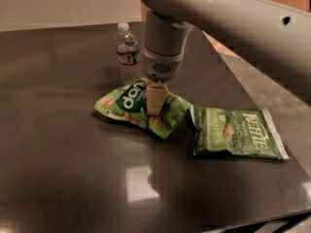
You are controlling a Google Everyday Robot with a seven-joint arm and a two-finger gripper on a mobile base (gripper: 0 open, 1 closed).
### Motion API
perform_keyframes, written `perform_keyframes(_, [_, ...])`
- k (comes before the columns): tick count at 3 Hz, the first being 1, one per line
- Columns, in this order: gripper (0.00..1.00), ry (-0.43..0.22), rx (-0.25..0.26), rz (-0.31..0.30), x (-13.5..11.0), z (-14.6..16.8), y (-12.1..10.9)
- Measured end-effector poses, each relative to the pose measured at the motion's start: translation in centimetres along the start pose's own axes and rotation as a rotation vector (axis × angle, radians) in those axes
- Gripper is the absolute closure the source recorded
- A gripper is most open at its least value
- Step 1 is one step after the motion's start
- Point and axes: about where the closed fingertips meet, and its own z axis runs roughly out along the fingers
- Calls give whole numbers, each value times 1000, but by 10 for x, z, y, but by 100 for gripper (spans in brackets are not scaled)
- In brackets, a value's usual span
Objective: Move green rice chip bag near water bottle
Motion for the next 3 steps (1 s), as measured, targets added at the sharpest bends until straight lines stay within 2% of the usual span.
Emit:
perform_keyframes(2, [12,-8,9,-2,-3,1,-2])
perform_keyframes(3, [0,-11,13,-3,-4,2,-3])
